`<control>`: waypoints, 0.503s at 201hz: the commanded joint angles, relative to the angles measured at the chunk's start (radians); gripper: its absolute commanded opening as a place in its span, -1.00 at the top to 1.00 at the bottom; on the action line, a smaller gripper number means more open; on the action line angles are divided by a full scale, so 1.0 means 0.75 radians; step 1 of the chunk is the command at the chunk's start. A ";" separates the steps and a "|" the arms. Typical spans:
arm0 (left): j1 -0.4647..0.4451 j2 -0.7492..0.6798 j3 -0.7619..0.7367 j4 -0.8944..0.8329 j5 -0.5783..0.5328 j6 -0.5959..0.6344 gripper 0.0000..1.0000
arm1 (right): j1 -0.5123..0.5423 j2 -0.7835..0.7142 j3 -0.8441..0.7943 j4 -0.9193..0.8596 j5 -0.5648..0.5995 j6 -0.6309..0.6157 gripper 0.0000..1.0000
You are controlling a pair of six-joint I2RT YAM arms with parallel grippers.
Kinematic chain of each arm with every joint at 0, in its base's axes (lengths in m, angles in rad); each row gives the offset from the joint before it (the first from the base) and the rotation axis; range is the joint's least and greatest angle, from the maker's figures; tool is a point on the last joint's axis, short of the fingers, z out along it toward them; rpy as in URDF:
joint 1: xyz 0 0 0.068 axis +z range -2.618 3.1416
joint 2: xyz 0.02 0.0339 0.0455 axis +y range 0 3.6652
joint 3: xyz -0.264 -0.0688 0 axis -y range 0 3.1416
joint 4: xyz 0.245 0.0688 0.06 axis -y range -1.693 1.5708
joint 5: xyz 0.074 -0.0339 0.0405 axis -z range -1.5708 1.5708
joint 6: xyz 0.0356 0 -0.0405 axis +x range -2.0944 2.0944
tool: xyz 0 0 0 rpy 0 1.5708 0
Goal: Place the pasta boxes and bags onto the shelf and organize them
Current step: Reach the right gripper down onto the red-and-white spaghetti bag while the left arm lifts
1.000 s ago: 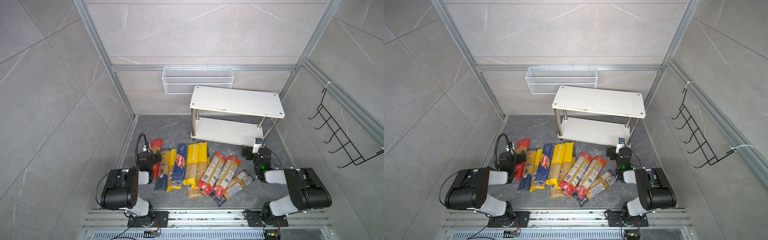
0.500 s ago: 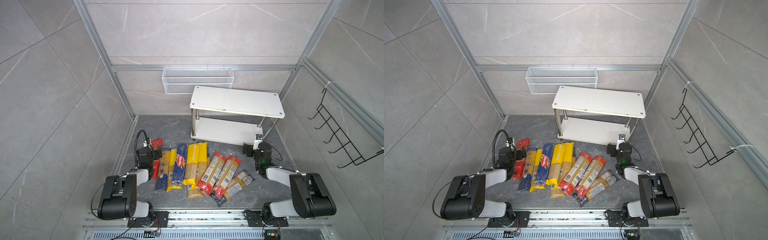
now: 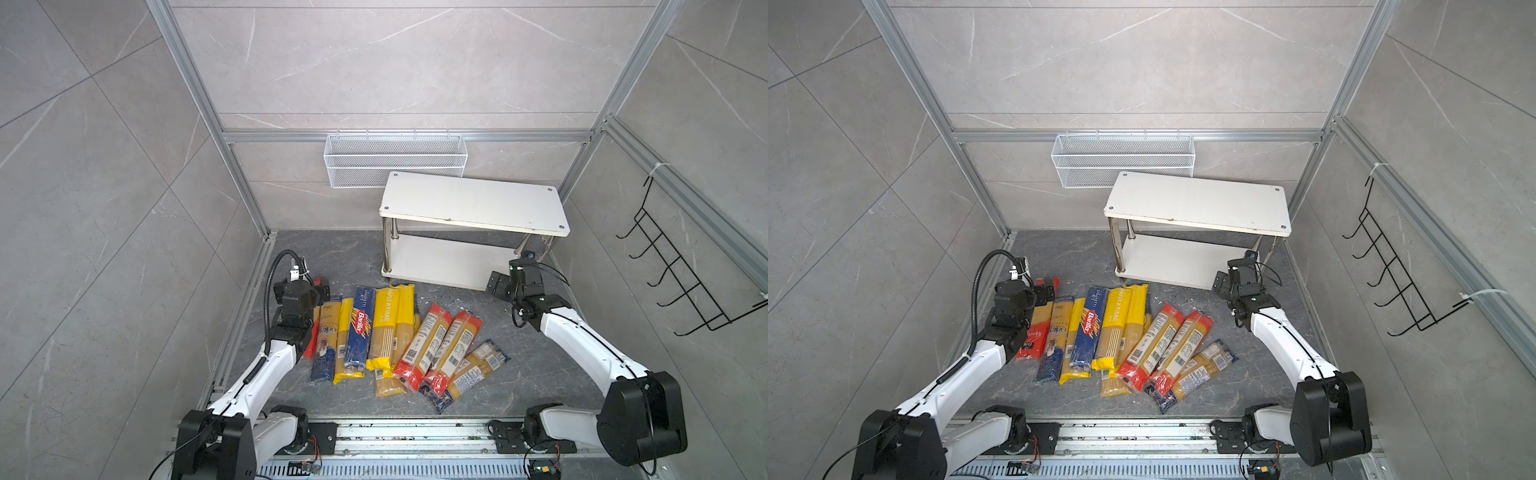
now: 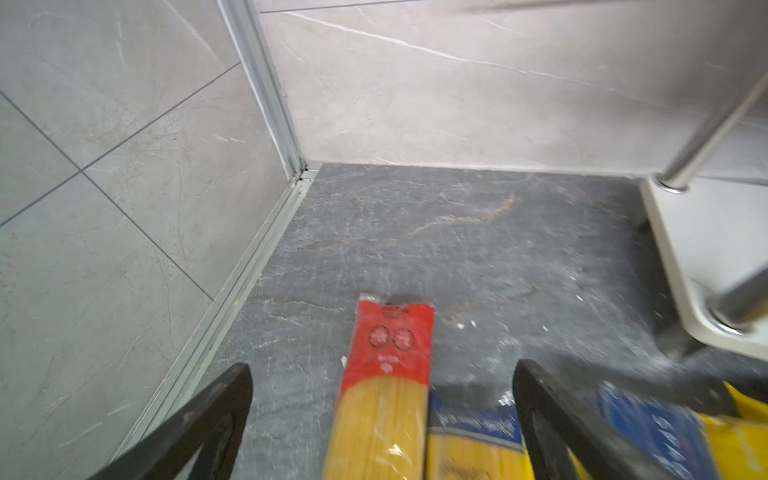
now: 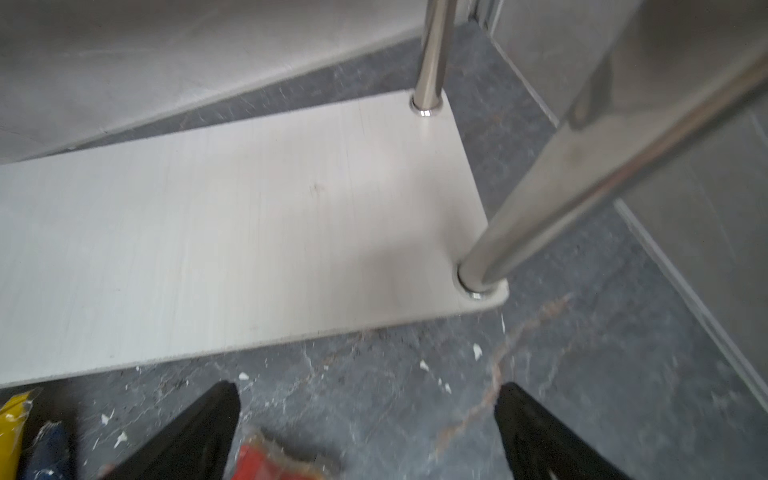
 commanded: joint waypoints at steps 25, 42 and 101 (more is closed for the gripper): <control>-0.225 -0.106 0.121 -0.304 -0.033 -0.083 -1.00 | 0.339 -0.065 0.118 -0.667 0.192 0.561 -0.99; -0.258 -0.119 0.153 -0.396 0.020 -0.139 -1.00 | 0.442 -0.057 0.111 -0.761 0.128 0.725 -0.91; -0.330 -0.173 0.215 -0.542 0.103 -0.178 -1.00 | 0.919 0.116 0.202 -0.800 0.038 0.962 -0.89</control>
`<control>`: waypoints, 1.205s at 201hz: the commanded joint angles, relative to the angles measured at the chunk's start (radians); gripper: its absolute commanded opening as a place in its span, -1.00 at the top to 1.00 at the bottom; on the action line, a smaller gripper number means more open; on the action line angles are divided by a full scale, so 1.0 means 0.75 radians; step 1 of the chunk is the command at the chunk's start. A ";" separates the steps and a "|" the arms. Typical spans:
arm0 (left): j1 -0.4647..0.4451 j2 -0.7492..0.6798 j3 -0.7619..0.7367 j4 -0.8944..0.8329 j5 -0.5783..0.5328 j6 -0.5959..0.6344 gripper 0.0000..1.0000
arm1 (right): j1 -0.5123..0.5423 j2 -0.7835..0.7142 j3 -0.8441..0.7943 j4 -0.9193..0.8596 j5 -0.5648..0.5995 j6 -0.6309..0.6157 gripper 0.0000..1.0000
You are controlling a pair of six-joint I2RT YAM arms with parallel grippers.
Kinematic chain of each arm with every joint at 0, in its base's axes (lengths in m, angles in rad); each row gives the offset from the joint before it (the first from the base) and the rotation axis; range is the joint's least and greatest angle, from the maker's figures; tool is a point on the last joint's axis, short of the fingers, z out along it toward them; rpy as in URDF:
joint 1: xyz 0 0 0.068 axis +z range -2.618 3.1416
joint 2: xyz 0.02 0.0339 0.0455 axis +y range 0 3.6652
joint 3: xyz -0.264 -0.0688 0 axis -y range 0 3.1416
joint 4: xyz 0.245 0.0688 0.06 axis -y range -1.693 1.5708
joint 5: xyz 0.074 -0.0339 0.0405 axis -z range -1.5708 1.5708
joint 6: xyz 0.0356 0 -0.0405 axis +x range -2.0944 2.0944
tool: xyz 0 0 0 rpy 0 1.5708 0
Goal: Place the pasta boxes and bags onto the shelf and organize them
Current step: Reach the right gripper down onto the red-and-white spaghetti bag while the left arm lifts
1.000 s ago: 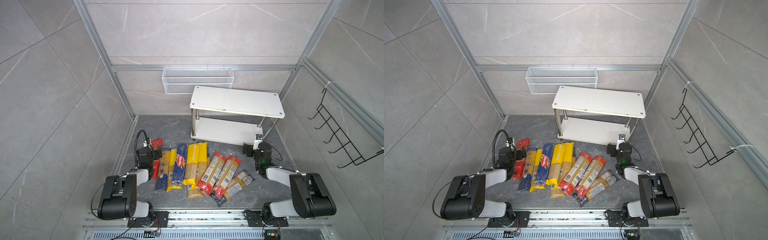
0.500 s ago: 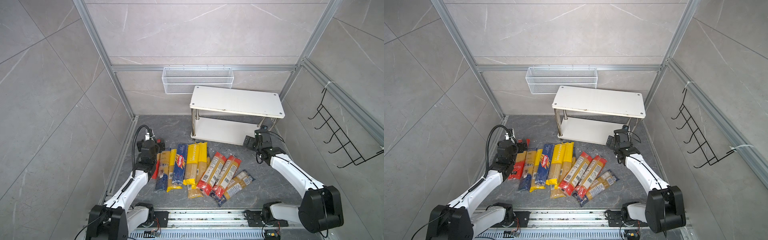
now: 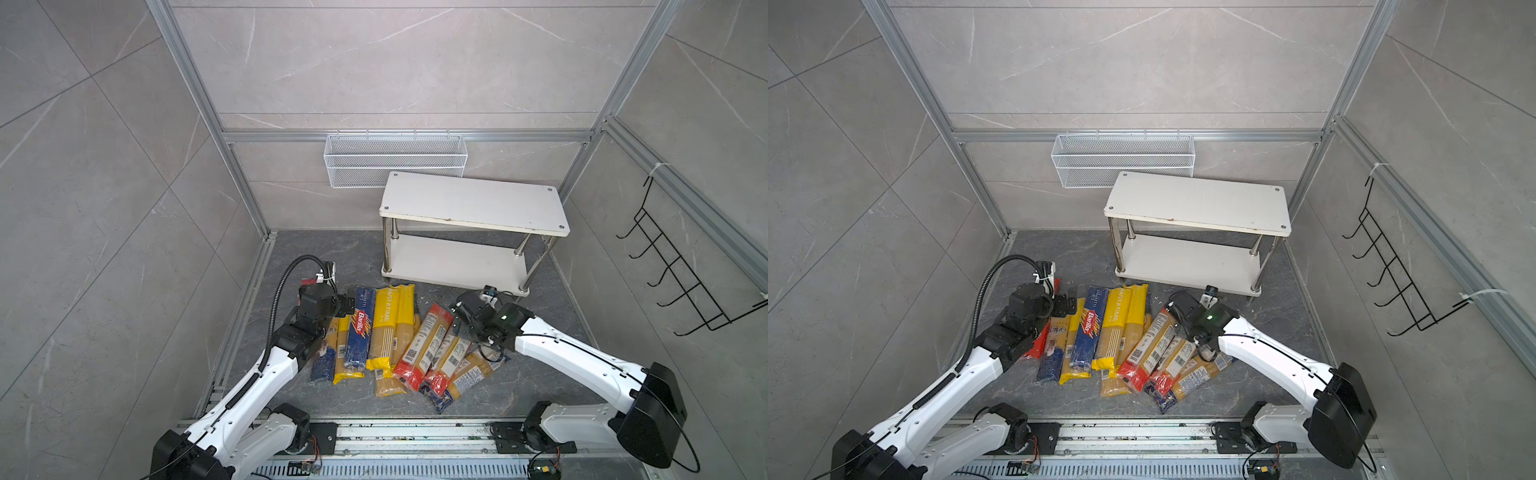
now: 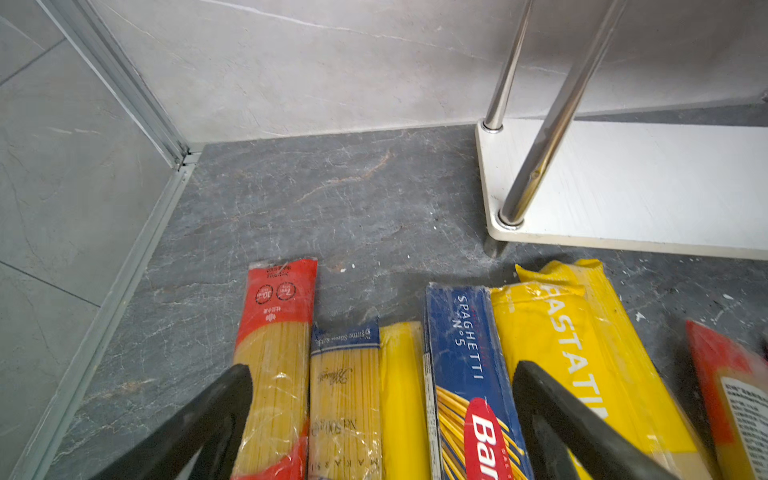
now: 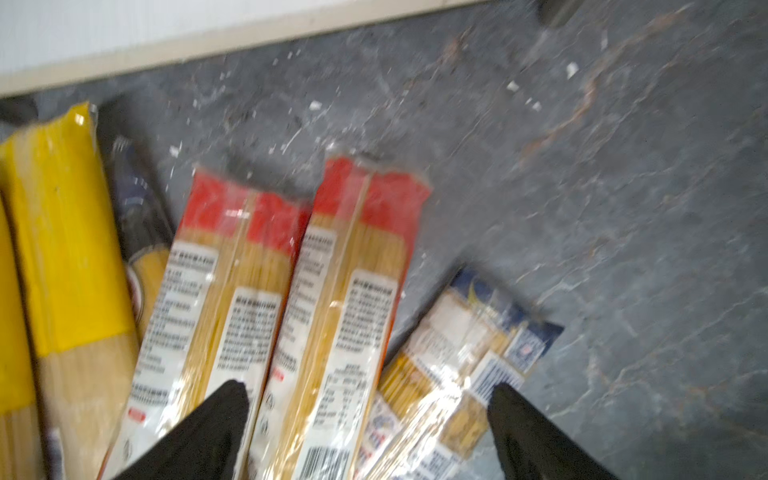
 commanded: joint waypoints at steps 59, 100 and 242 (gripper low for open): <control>-0.020 -0.143 0.104 -0.235 0.033 -0.049 -1.00 | 0.140 0.271 0.181 0.199 -0.432 0.038 -0.94; -0.020 -0.213 0.094 -0.302 0.007 -0.025 -1.00 | 0.142 0.391 0.209 0.288 -0.551 0.040 -0.94; -0.020 -0.309 0.068 -0.393 0.006 0.005 -1.00 | 0.122 0.537 0.058 0.441 -0.702 0.167 -0.94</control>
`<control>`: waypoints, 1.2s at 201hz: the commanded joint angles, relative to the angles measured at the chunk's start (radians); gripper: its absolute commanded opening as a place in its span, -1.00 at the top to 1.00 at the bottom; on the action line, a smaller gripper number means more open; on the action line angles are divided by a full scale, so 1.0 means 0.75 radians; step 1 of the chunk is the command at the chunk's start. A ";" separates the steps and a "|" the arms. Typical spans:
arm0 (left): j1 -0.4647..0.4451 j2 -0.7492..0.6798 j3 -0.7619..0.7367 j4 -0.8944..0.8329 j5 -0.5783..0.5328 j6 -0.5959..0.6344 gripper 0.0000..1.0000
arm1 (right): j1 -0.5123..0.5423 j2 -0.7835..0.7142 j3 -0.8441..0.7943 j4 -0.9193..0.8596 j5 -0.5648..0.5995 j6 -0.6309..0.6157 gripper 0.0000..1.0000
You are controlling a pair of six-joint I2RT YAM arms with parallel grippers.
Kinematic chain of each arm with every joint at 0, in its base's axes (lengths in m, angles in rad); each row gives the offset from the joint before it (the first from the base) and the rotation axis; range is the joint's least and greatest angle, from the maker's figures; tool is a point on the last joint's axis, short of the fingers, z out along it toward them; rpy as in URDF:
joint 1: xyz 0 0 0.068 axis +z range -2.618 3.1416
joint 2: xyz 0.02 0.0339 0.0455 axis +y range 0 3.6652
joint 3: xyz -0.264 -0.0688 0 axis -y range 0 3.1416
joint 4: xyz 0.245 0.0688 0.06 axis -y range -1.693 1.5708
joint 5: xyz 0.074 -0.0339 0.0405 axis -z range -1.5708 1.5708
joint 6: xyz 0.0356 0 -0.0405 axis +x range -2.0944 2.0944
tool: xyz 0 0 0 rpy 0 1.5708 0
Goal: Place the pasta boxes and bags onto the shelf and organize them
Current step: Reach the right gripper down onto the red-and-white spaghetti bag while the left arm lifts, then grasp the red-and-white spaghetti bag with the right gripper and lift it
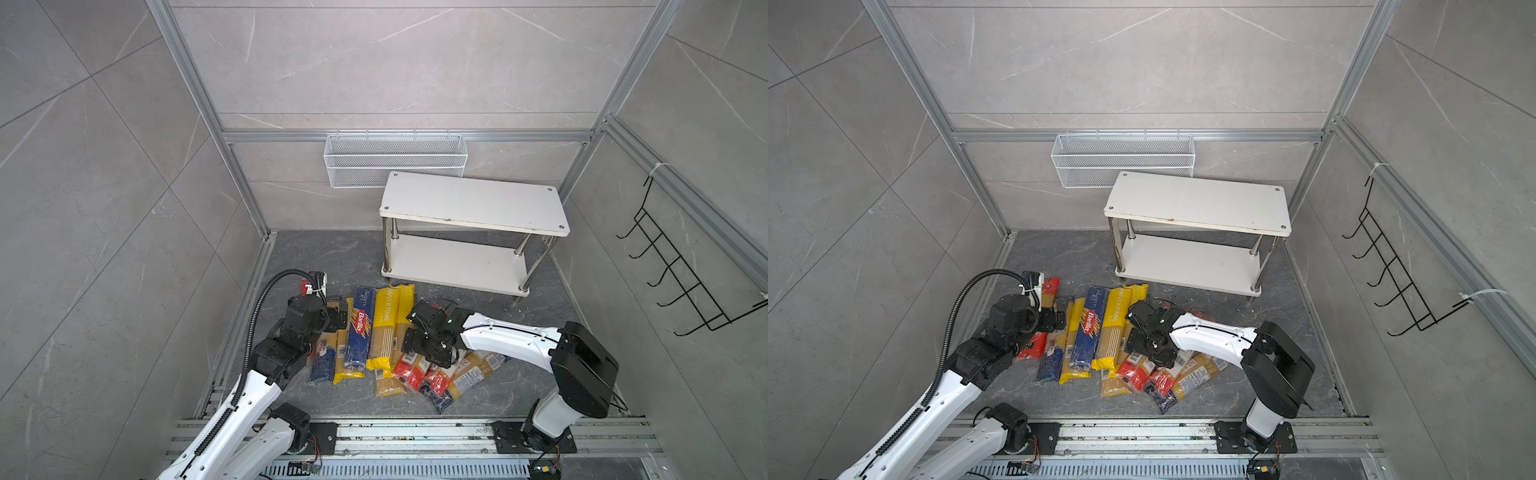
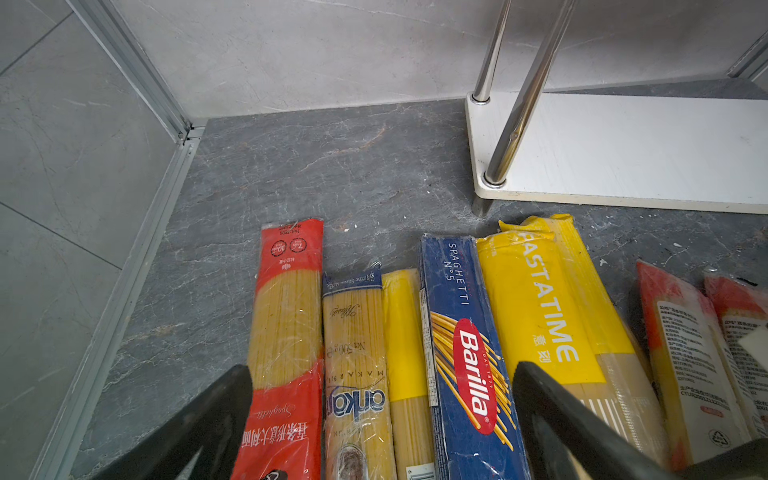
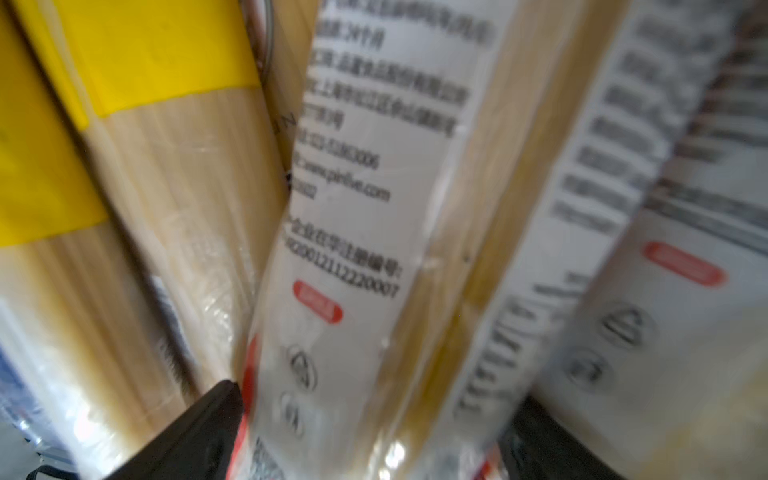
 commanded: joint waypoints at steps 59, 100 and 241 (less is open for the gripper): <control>-0.001 -0.059 0.047 -0.030 -0.015 0.025 -1.00 | -0.028 0.024 0.012 -0.015 -0.068 -0.018 0.03; -0.001 -0.045 0.046 0.000 -0.011 0.033 -1.00 | -0.024 -0.080 0.054 -0.116 -0.052 -0.051 0.65; -0.001 0.174 0.316 -0.038 0.329 0.039 -1.00 | 0.013 -0.399 0.448 -0.575 -0.116 -0.308 1.00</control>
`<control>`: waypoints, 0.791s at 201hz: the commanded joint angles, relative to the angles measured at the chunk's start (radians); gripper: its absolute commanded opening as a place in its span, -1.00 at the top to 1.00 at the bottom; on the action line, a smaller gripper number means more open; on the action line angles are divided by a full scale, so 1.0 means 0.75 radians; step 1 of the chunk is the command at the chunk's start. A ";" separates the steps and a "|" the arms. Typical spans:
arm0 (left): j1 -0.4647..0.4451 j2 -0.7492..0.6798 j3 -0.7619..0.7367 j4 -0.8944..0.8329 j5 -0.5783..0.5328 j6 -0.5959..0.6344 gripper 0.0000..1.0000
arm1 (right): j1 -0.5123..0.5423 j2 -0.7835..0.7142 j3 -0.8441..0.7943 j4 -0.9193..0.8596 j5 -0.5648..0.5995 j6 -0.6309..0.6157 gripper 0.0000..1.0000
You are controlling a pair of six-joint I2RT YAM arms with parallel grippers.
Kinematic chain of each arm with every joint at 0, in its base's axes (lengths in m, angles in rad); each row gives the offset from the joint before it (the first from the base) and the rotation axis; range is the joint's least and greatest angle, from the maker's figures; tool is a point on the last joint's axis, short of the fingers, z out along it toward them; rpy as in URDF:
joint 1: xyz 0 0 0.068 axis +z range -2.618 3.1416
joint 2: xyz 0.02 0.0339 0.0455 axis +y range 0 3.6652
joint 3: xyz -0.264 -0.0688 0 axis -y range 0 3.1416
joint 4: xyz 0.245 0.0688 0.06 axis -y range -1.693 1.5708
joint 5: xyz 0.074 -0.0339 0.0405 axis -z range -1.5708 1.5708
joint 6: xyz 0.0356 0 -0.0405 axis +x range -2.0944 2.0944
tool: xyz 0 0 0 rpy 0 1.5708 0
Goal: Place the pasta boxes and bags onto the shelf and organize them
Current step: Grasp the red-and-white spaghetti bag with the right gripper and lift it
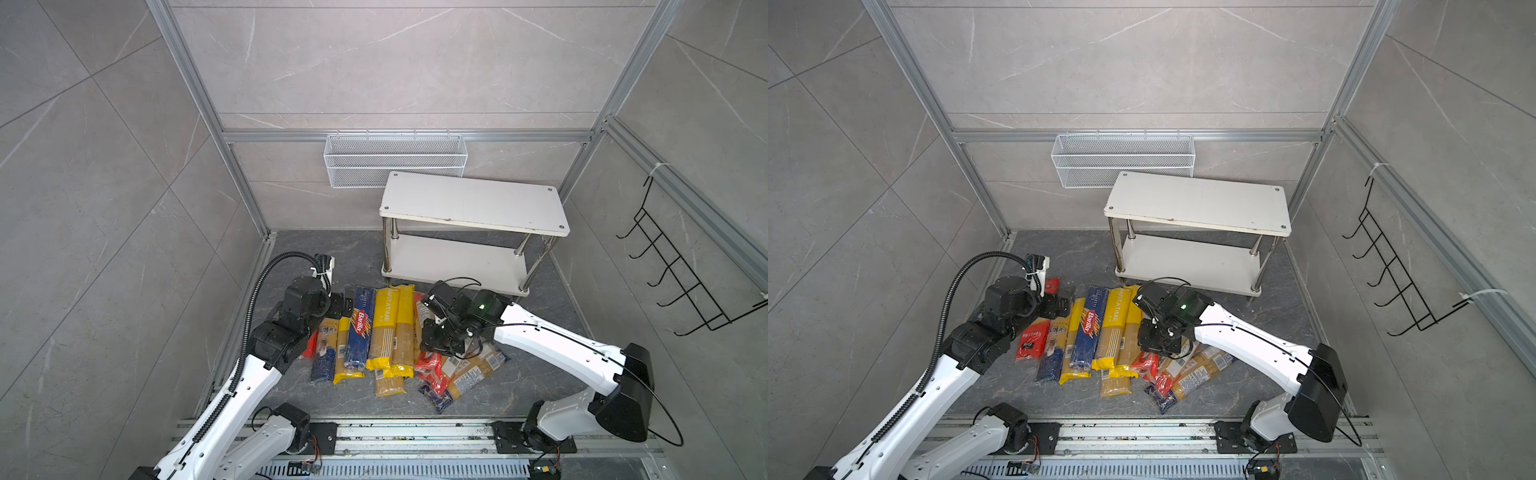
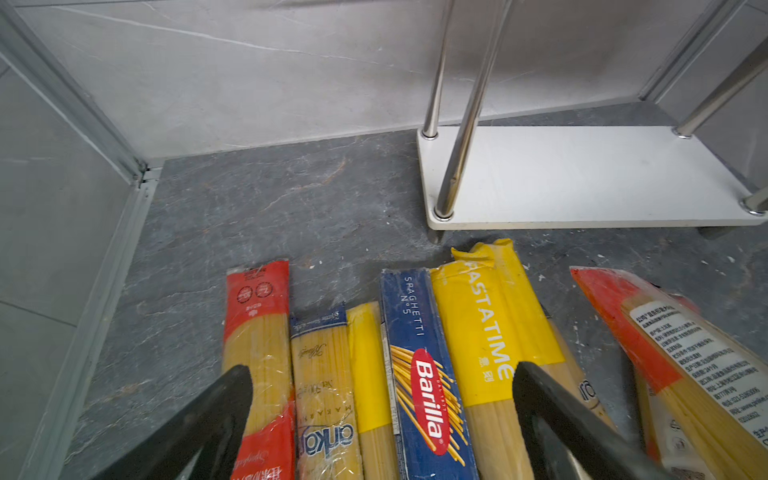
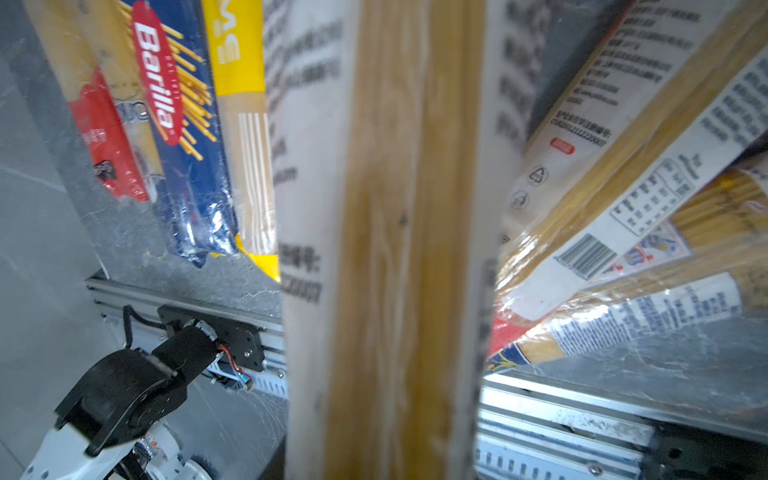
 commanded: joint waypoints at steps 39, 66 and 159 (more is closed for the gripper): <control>-0.001 0.061 0.108 0.022 0.186 -0.025 -1.00 | 0.010 -0.129 0.407 -0.205 0.060 -0.195 1.00; -0.001 0.101 0.150 0.020 0.239 -0.061 -1.00 | 0.010 -0.076 0.691 -0.379 0.113 -0.261 1.00; -0.001 0.189 0.218 0.042 0.248 -0.017 -1.00 | -0.255 0.296 1.767 -0.936 0.469 -0.488 1.00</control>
